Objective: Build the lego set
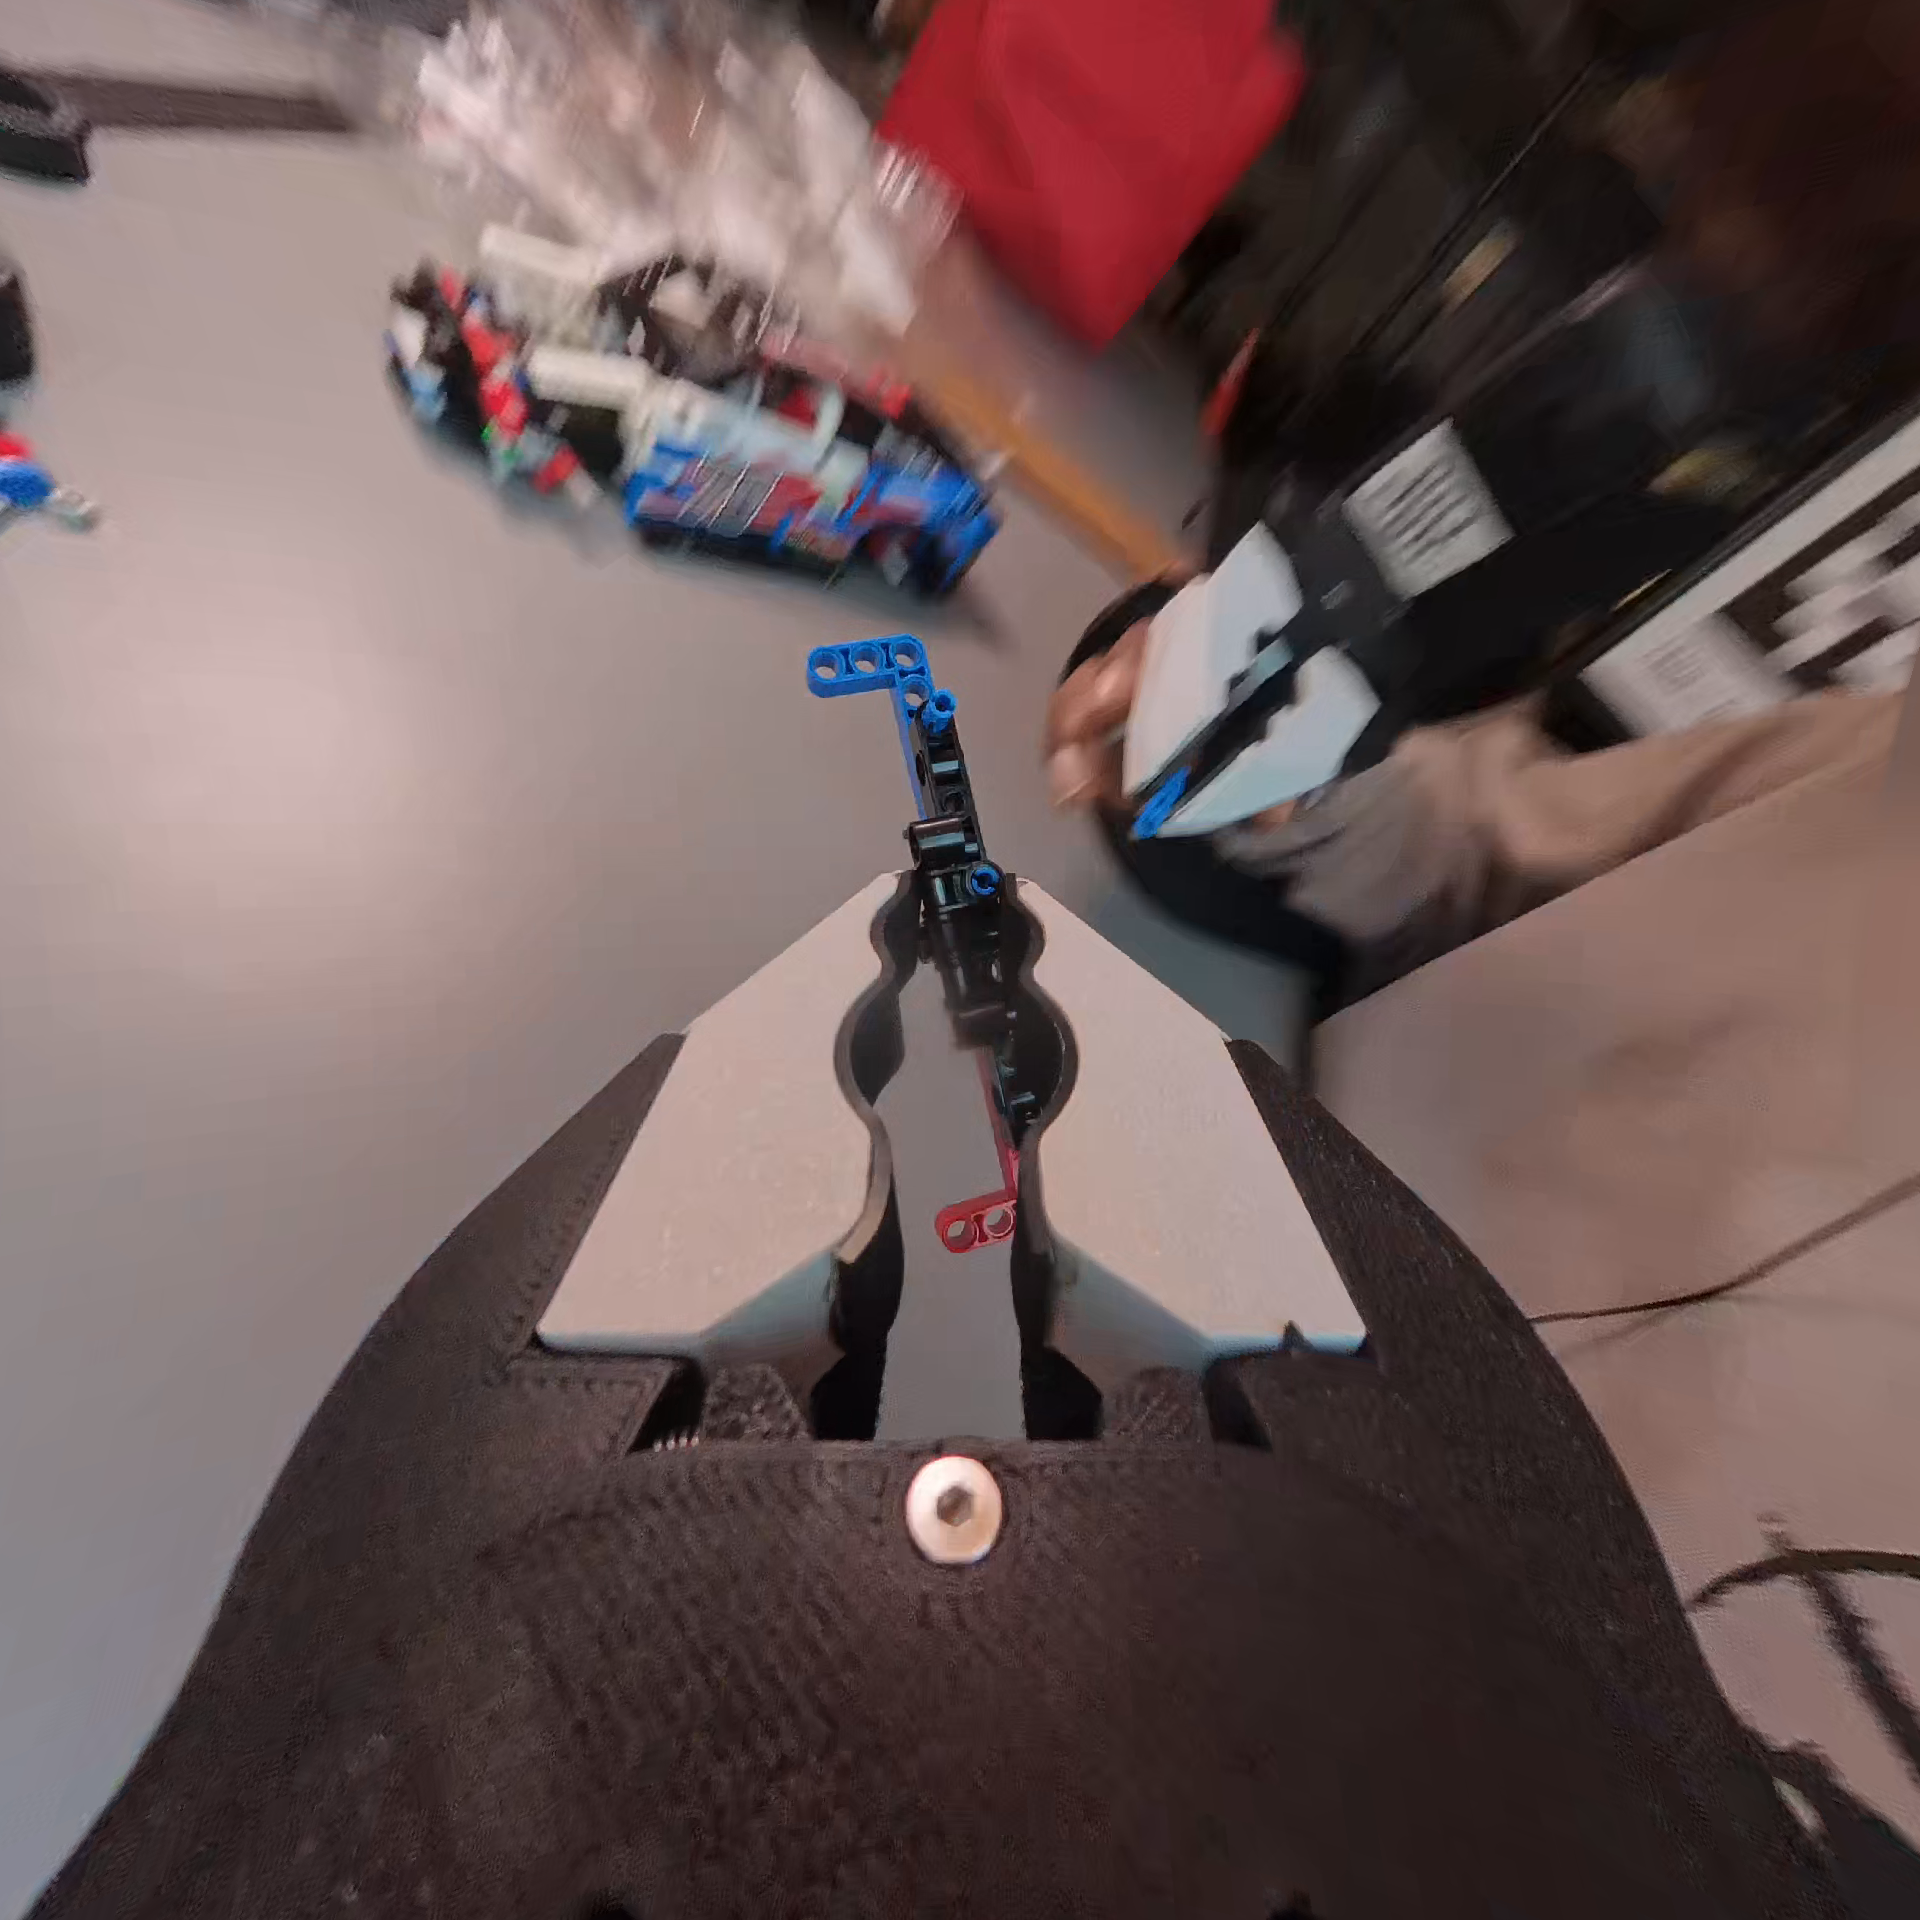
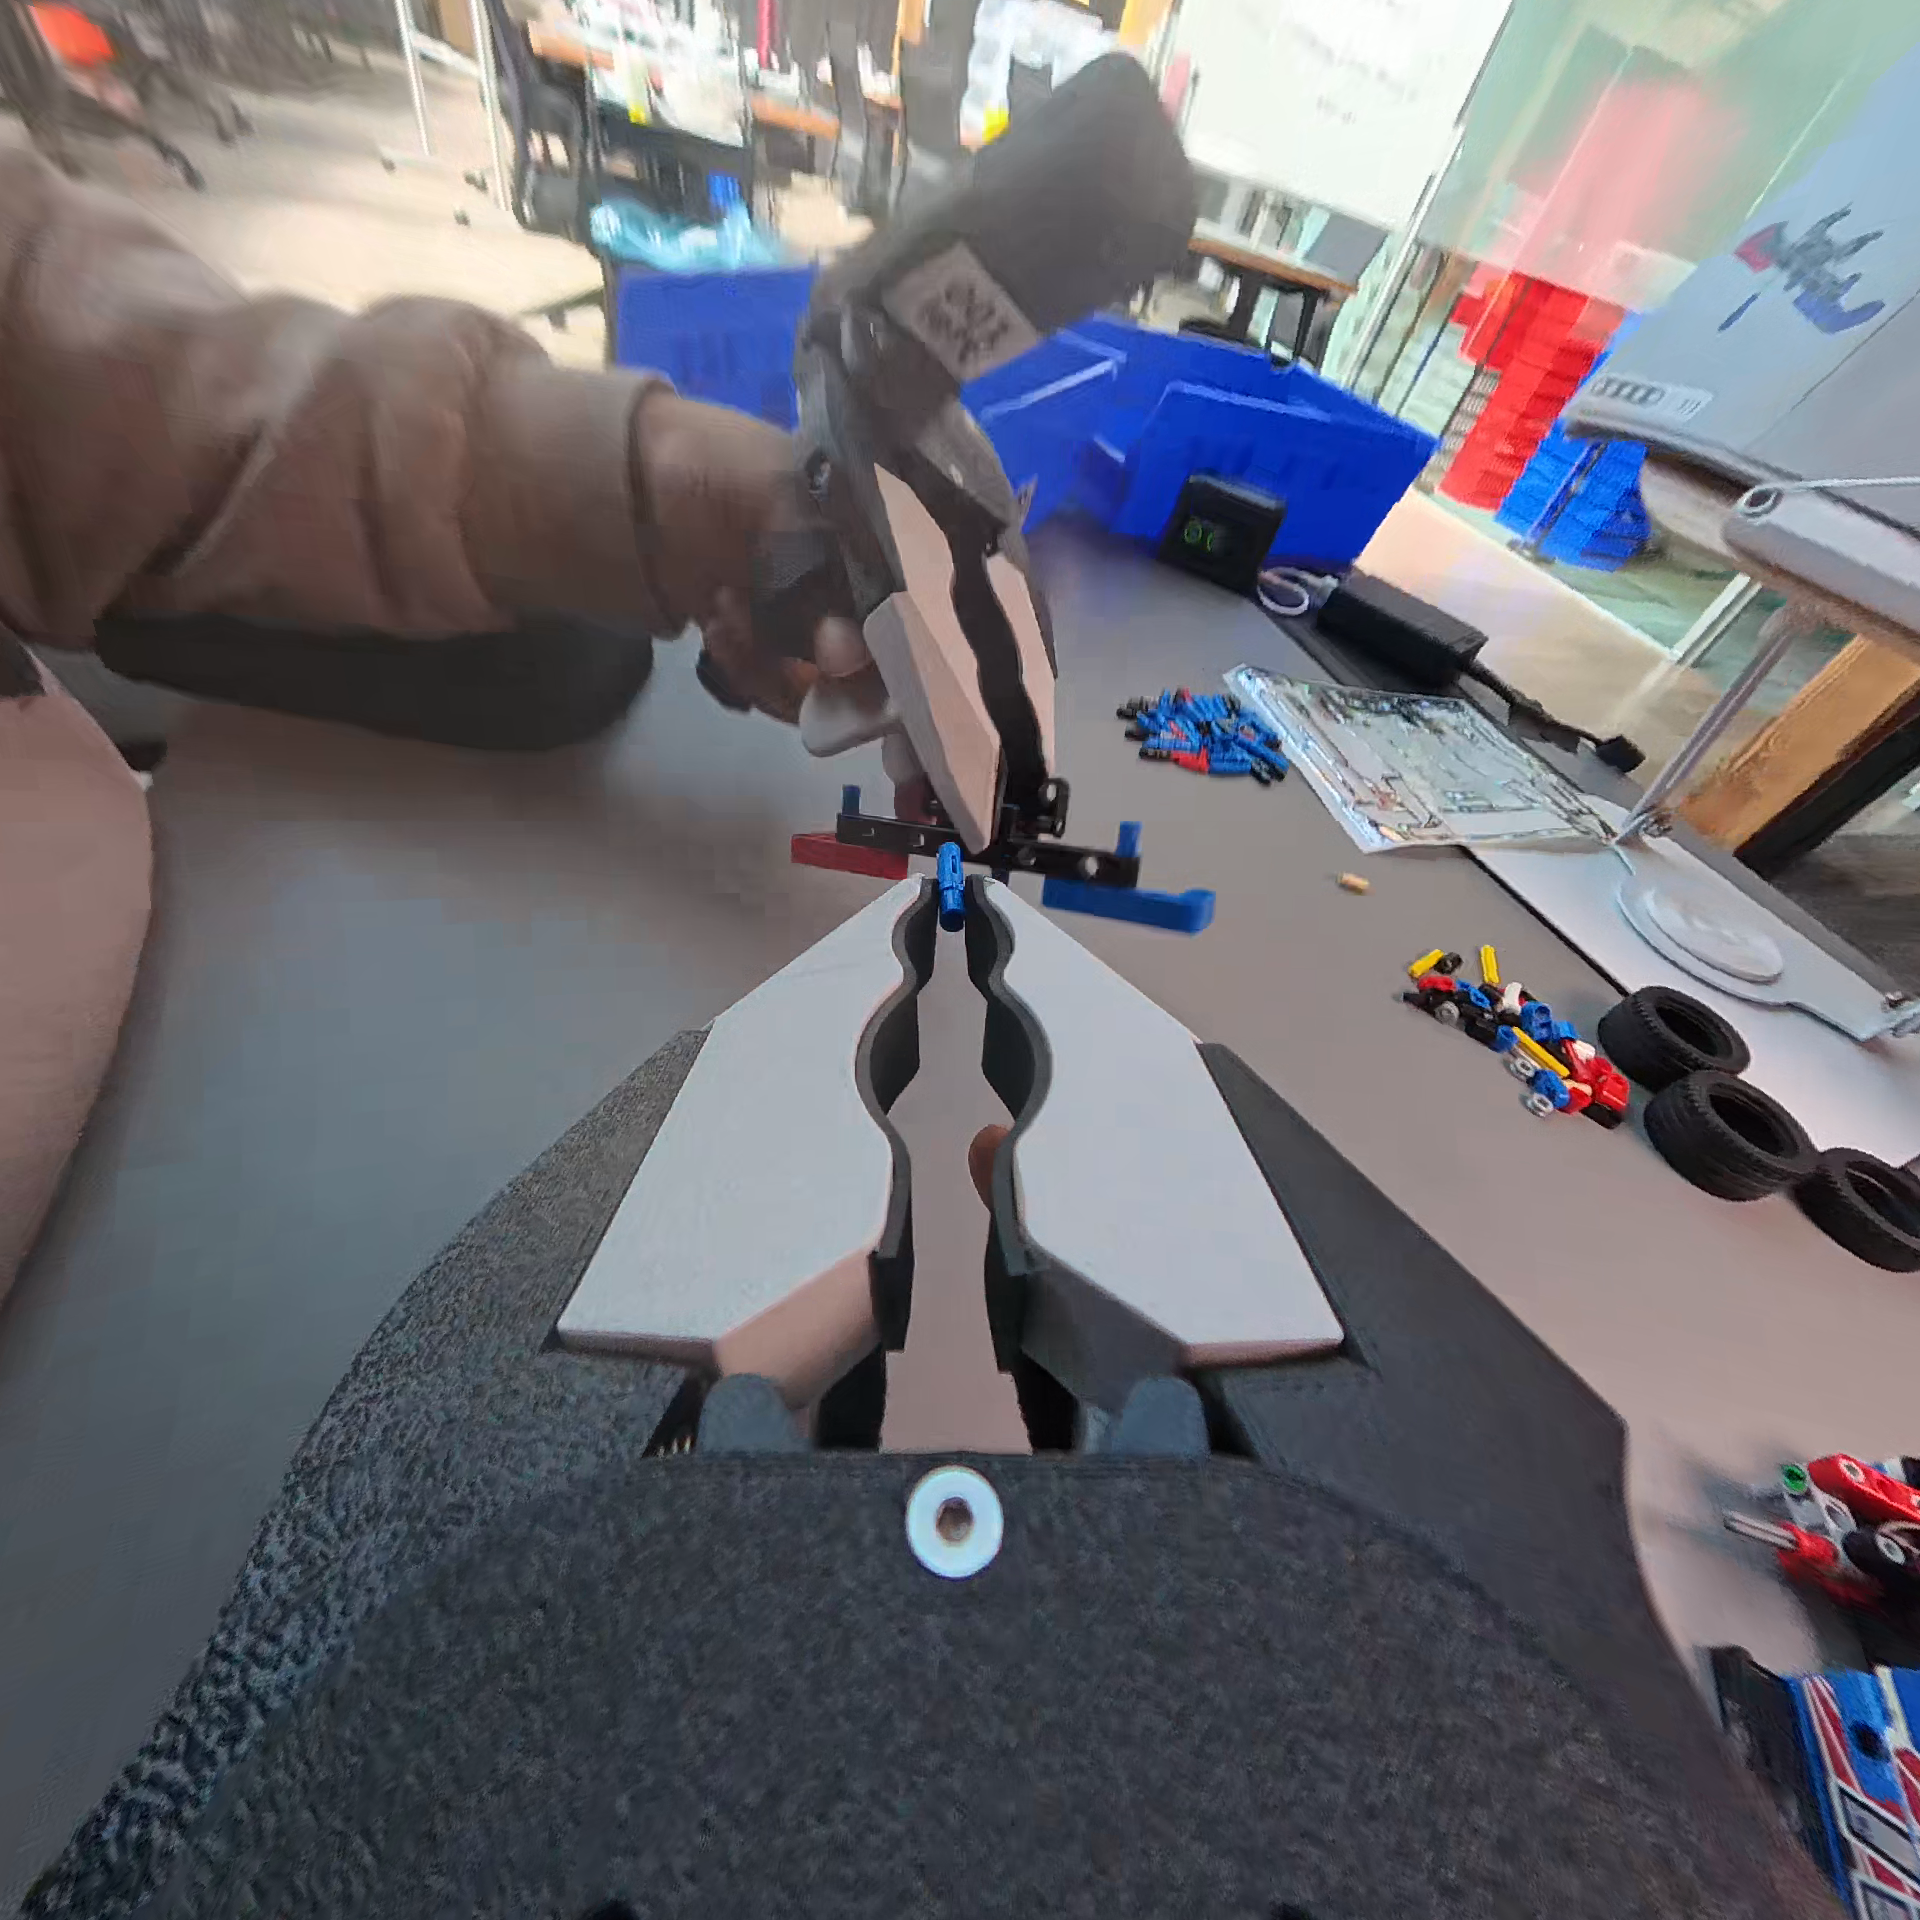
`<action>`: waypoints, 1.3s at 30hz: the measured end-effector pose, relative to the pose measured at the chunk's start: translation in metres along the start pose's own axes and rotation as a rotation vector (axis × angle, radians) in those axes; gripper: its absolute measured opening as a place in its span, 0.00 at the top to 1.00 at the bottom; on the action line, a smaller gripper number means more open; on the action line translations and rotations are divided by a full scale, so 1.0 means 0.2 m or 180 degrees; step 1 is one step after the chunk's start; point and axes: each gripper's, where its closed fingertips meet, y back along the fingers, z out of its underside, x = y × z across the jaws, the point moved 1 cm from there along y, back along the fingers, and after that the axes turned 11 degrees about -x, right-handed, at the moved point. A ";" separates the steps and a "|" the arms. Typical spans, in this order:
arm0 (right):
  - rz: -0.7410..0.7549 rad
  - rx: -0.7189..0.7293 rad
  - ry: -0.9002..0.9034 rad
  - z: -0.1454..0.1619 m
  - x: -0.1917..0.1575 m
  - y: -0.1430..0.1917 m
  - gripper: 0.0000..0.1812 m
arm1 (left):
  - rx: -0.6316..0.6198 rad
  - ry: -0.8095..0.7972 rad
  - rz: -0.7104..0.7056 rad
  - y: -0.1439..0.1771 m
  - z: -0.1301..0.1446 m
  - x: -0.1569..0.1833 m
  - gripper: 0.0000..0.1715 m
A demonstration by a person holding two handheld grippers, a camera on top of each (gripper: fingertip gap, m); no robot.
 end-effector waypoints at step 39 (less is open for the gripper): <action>-0.1350 0.1530 -0.2601 -0.30 0.03 0.08 0.99 | 0.2042 -0.0182 0.1225 0.07 -0.27 0.37 0.92</action>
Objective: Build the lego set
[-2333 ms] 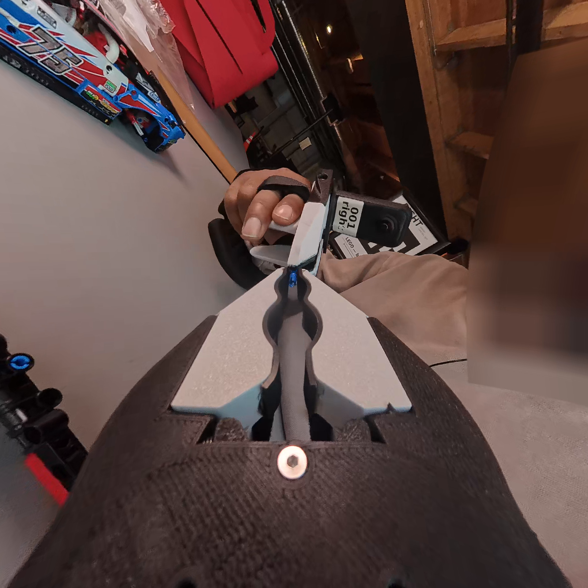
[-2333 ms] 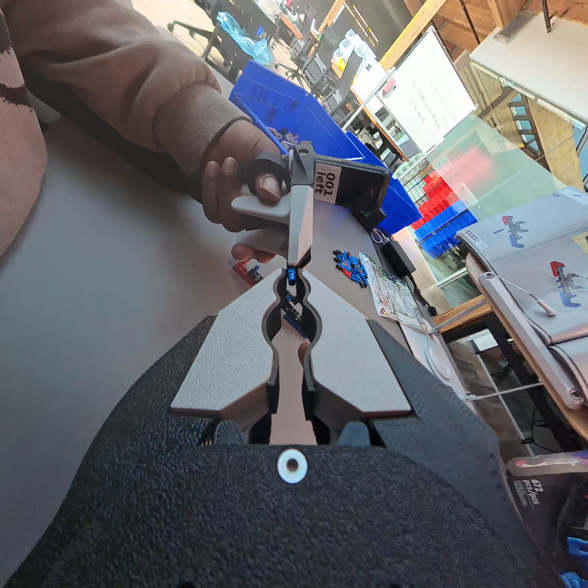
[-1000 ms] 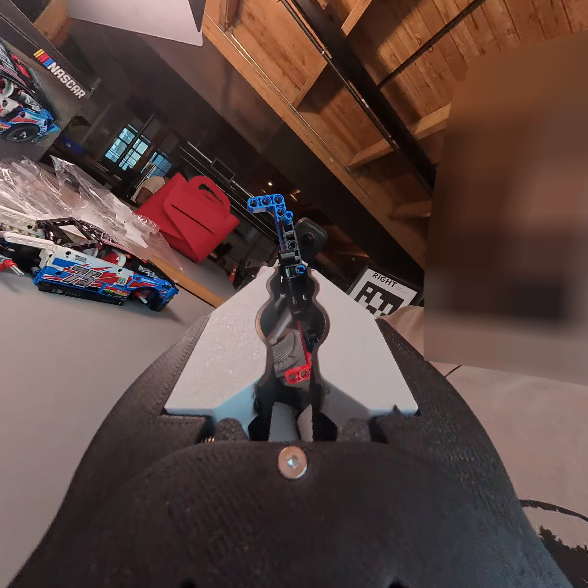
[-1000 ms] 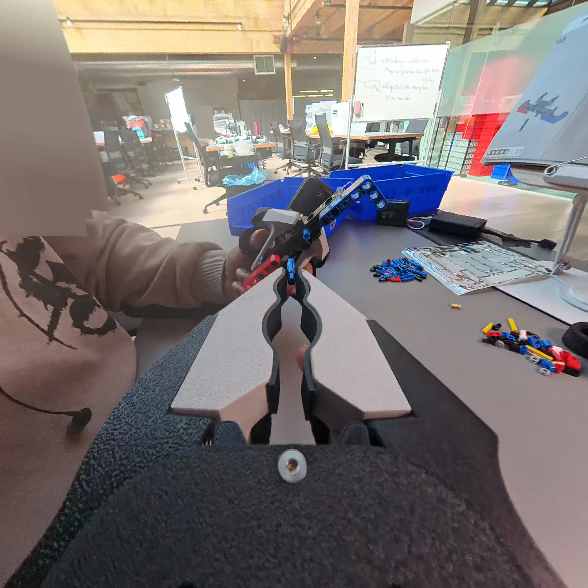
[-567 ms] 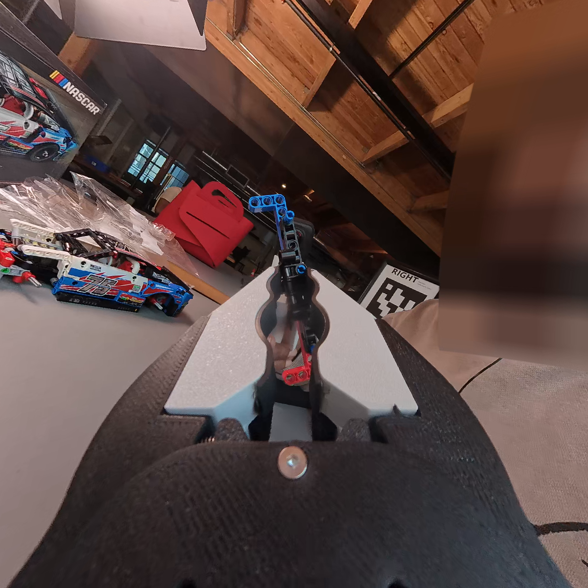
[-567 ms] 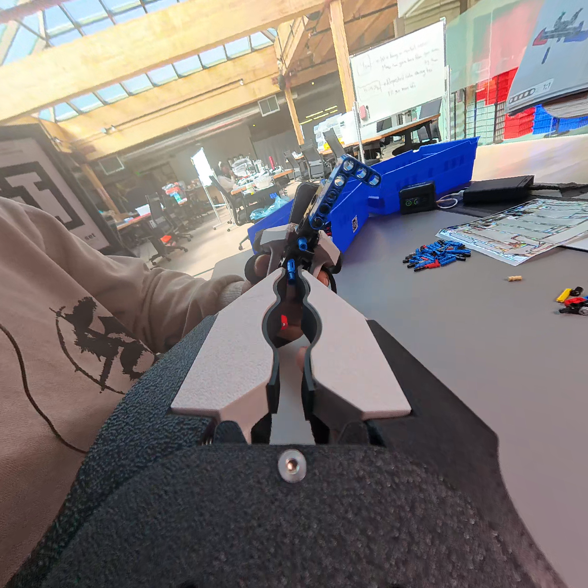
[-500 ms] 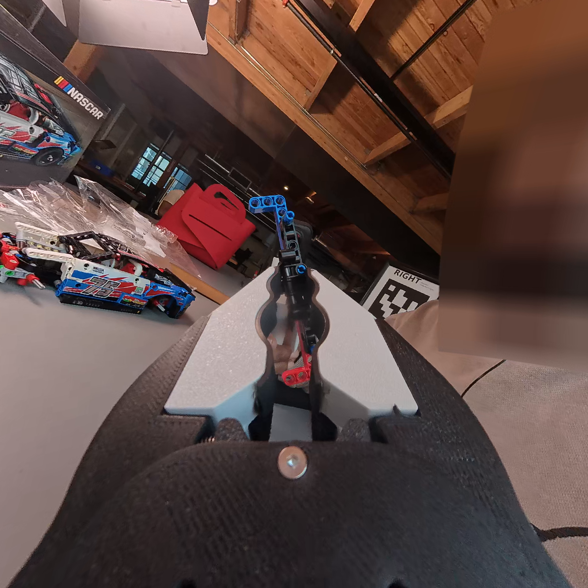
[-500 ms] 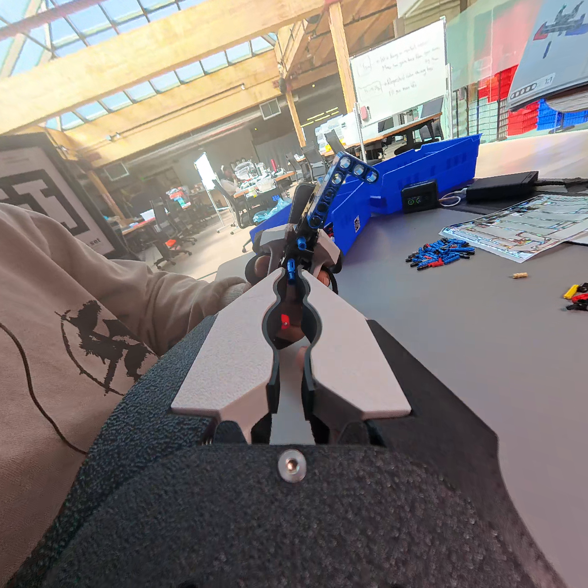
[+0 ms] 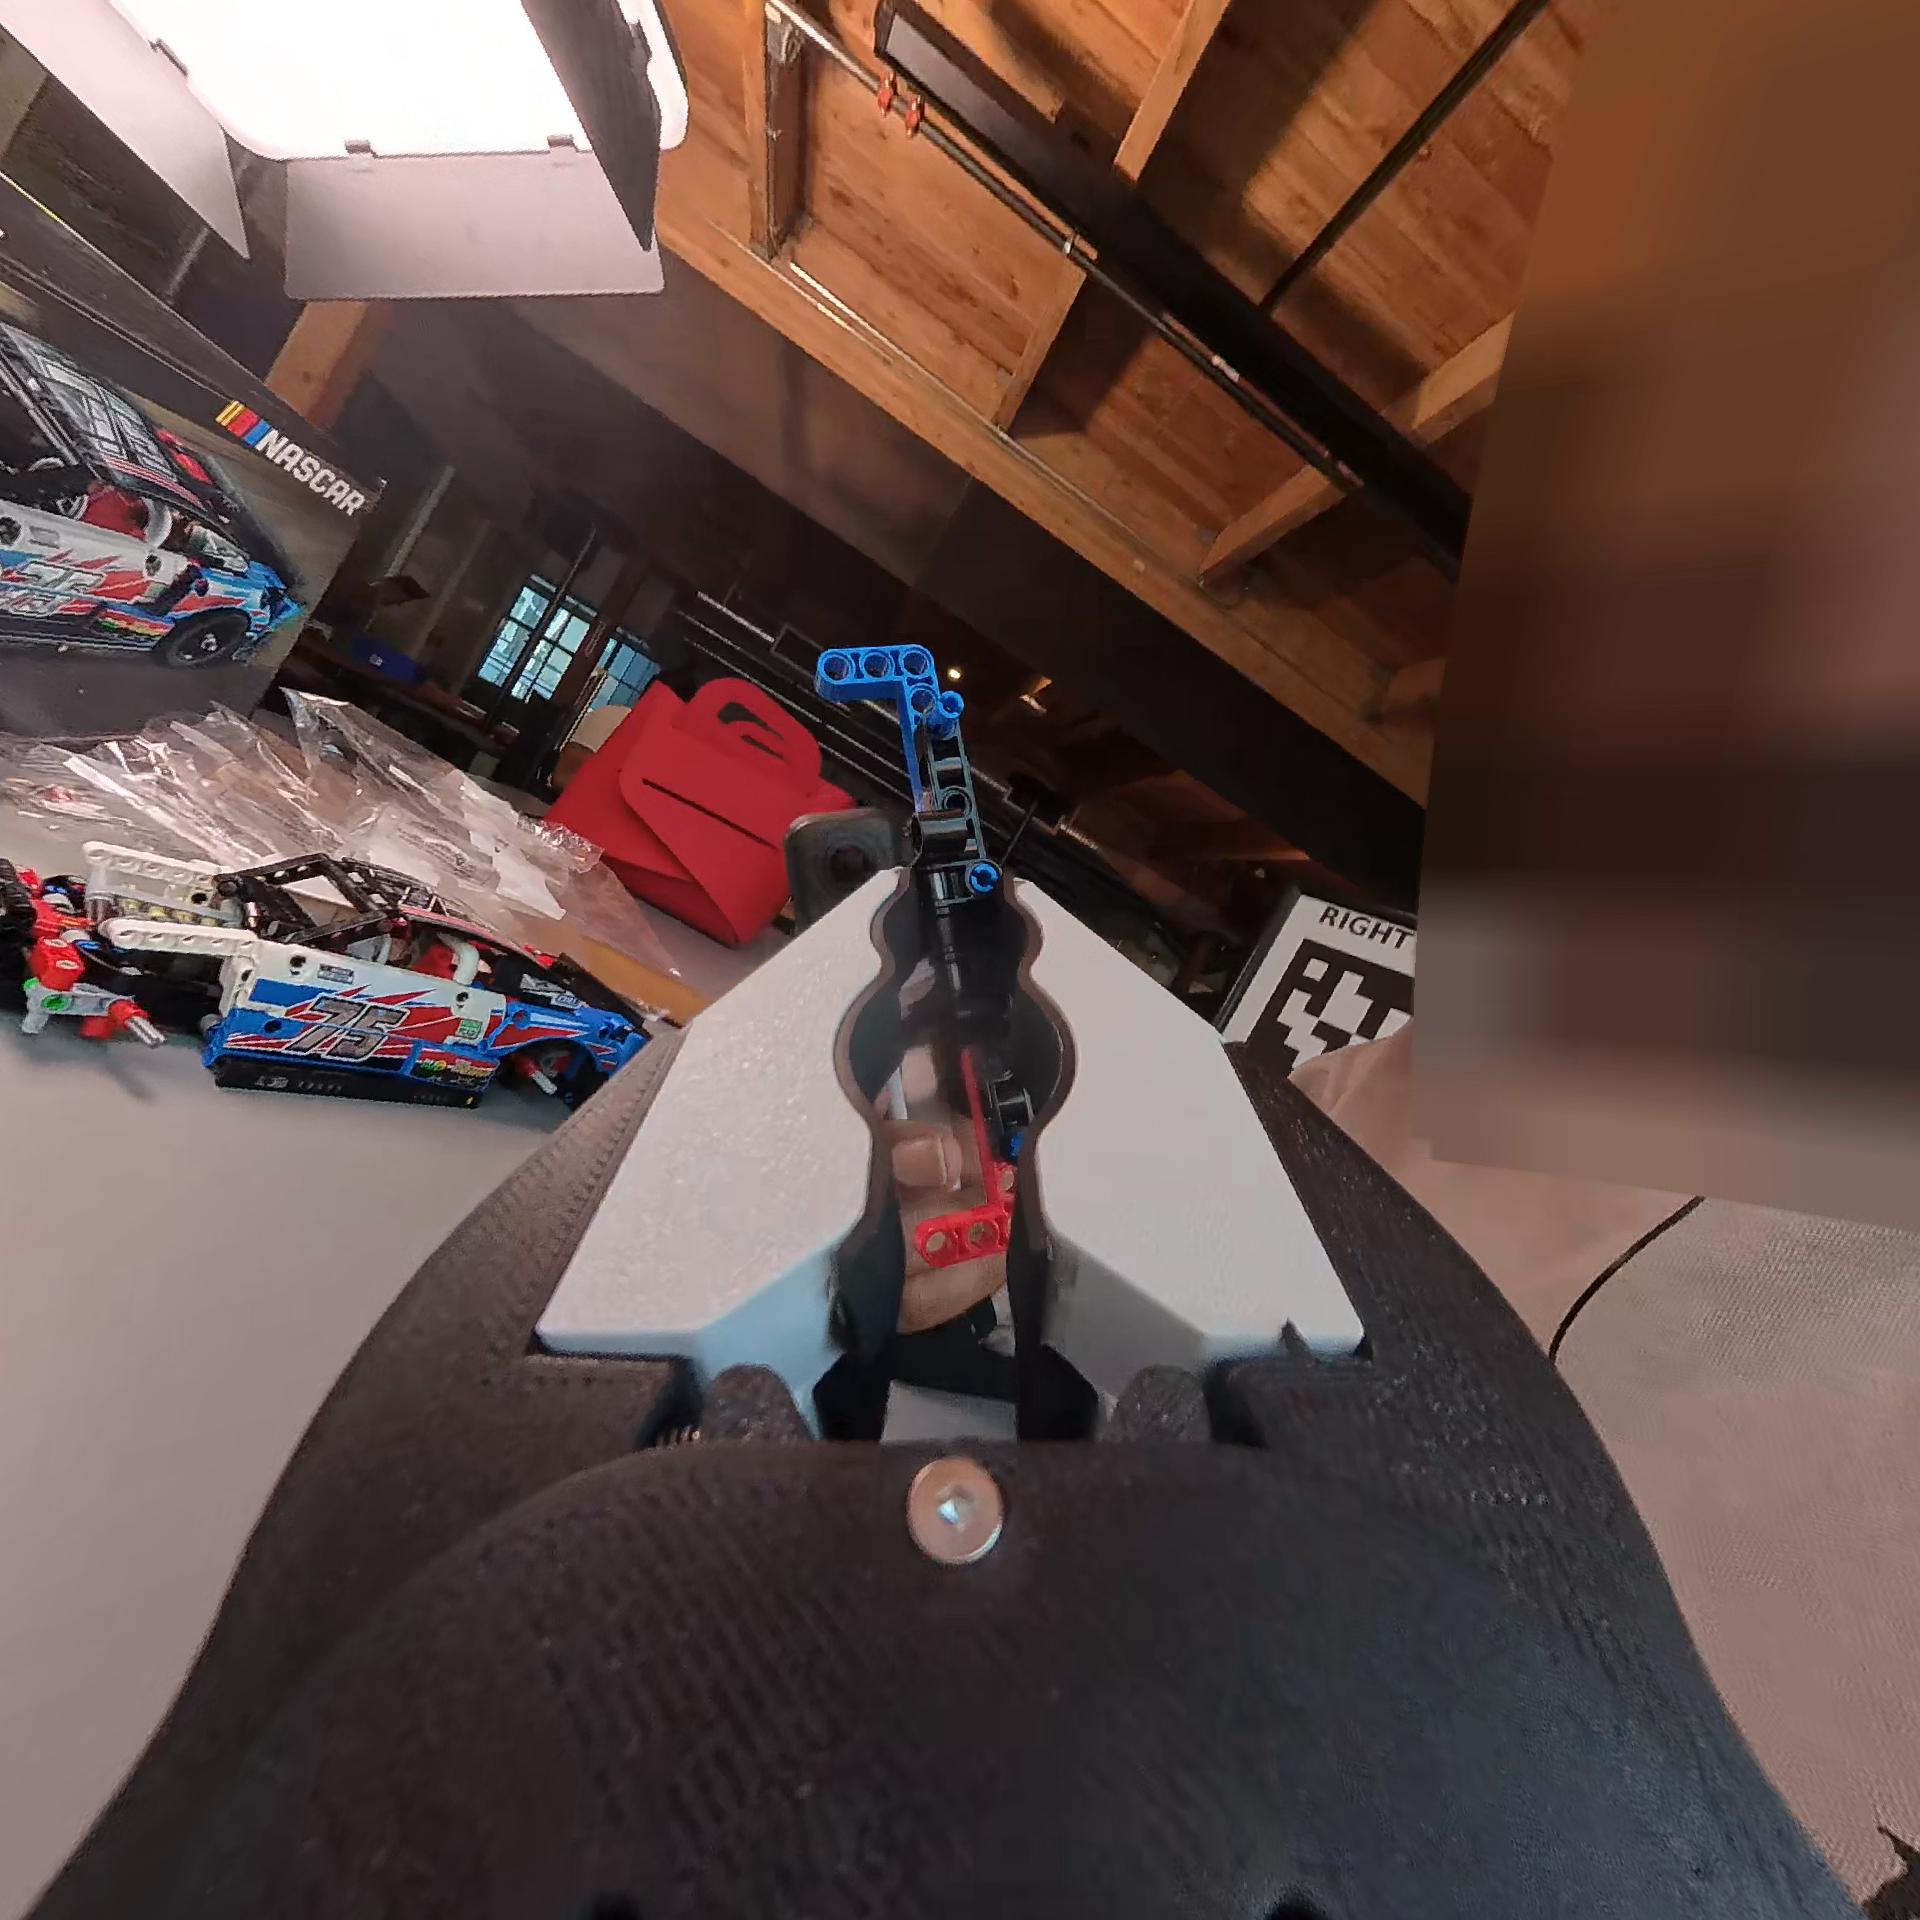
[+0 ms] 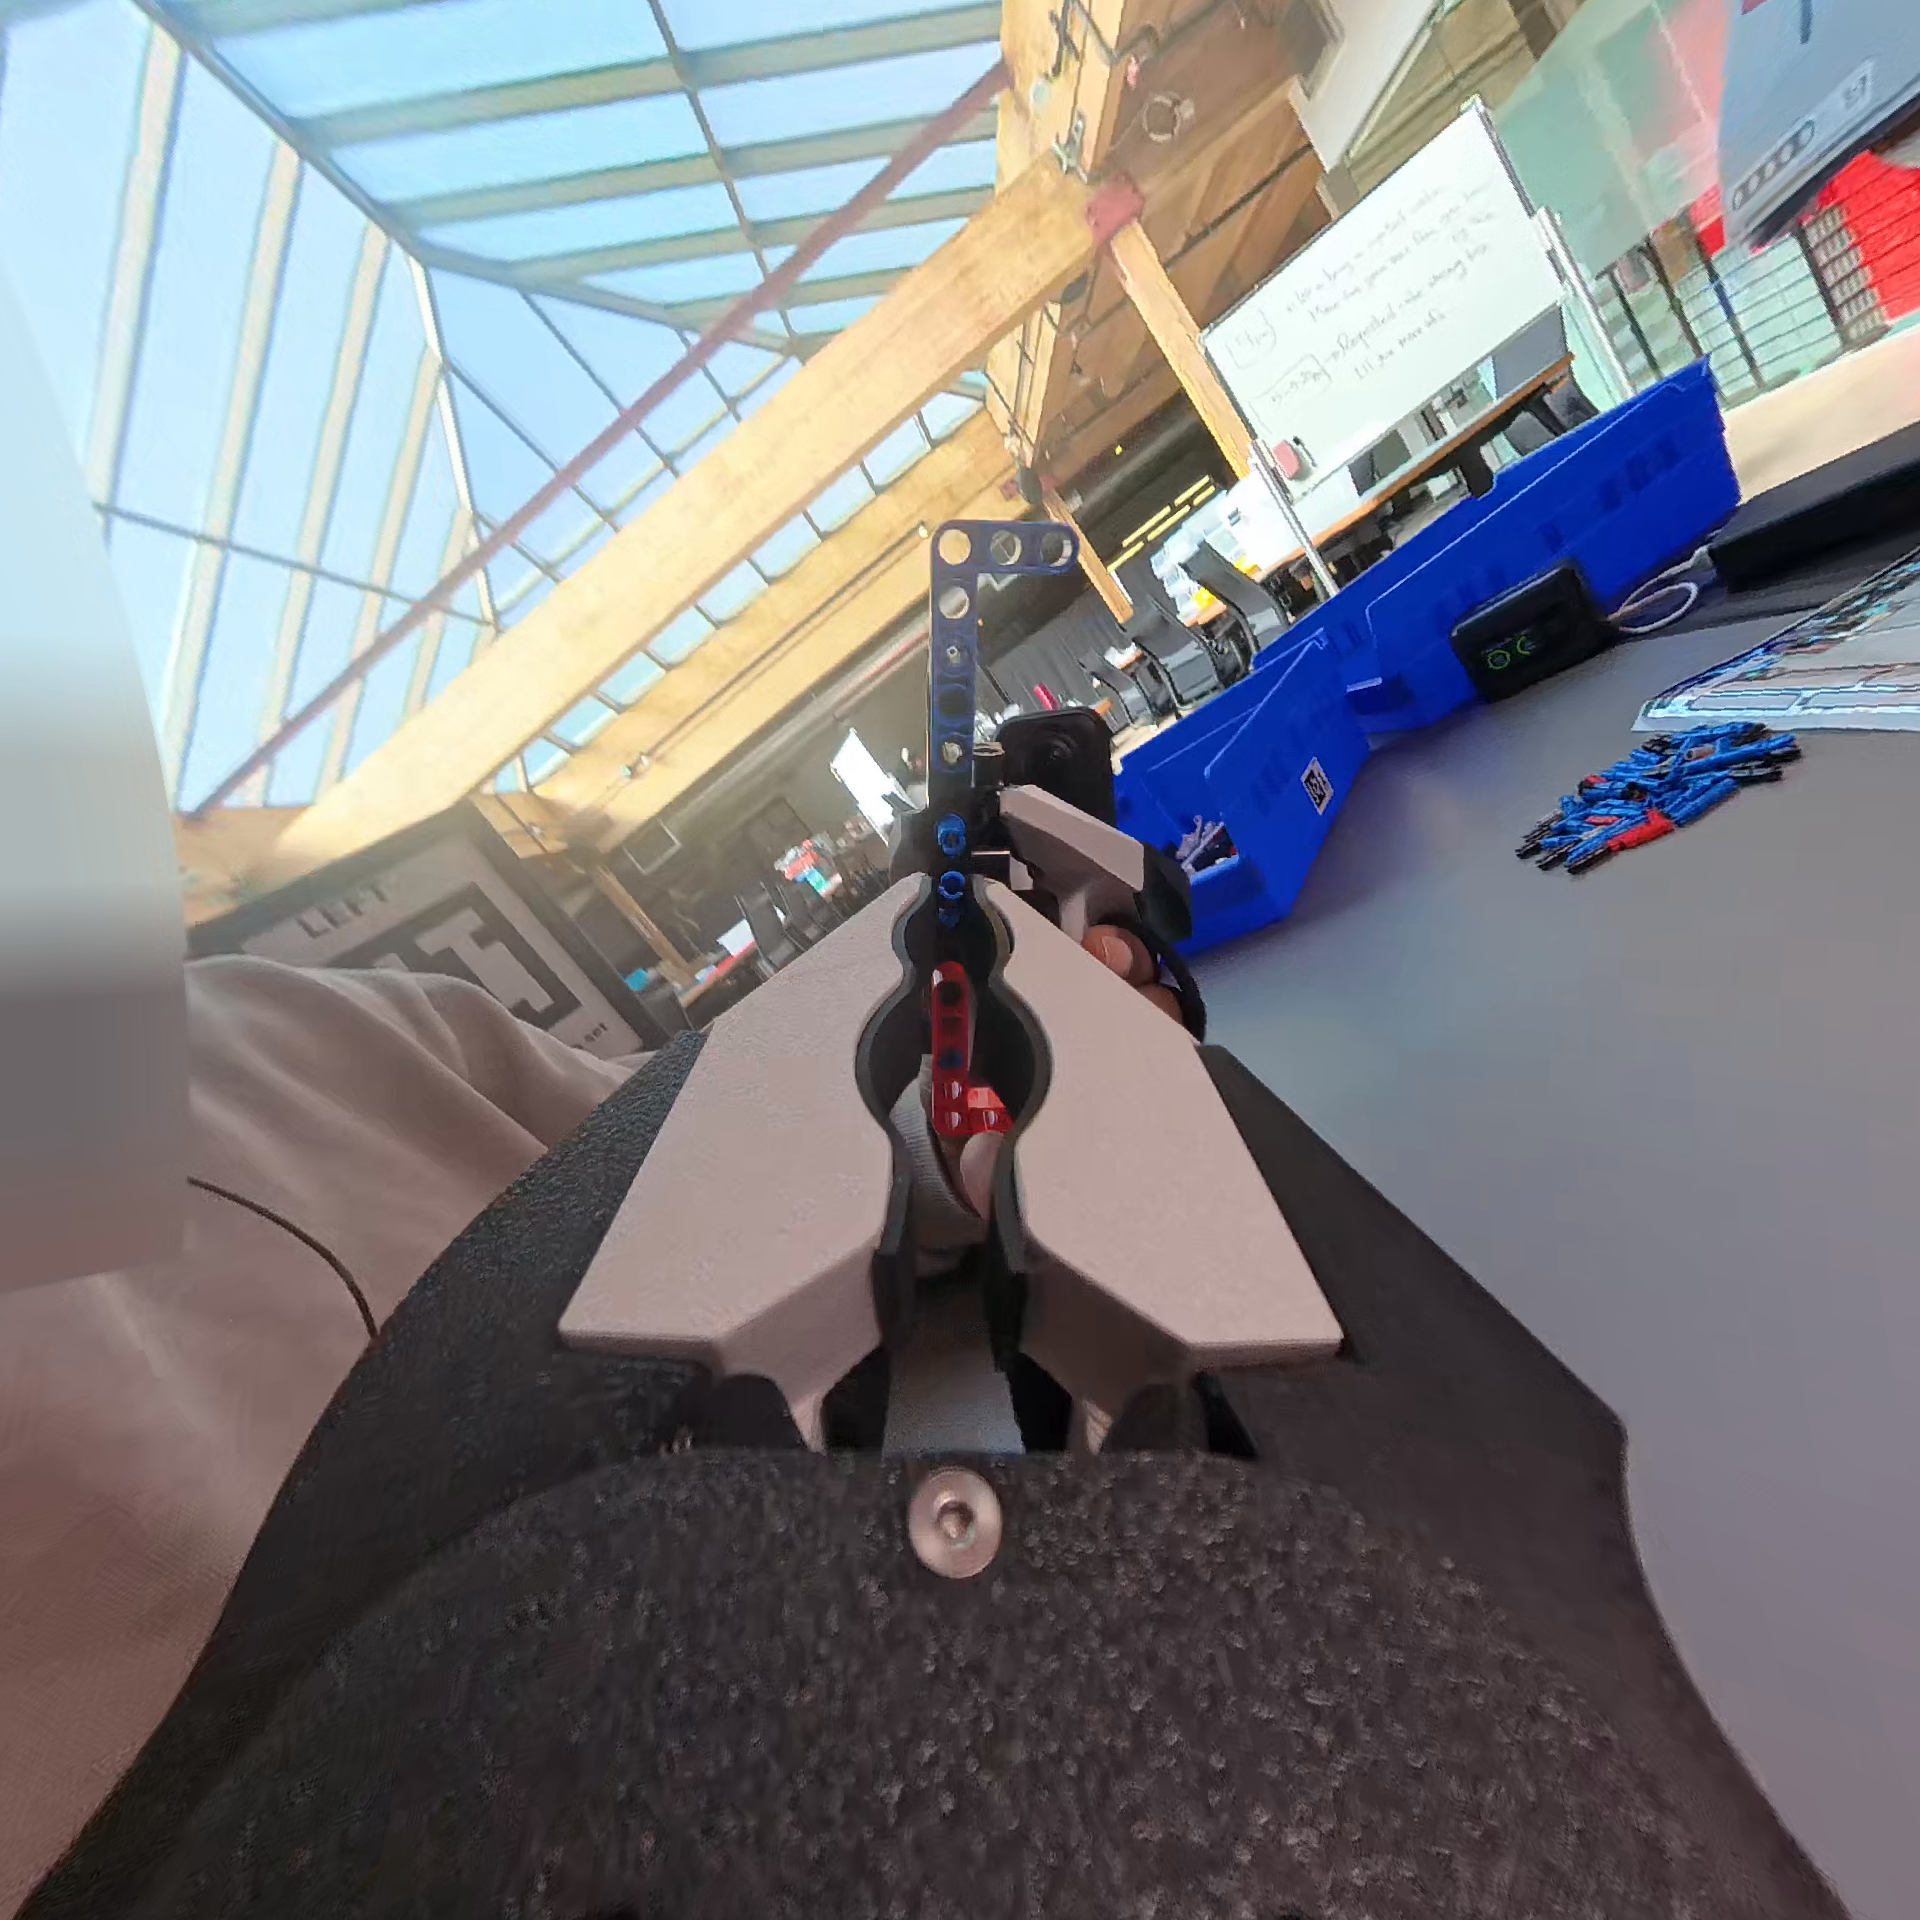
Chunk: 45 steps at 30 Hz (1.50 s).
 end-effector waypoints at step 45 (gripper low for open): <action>0.0855 -0.0580 0.1864 0.03 0.00 -0.04 0.99 | -0.0207 0.0164 0.0034 0.02 -0.02 0.00 0.92</action>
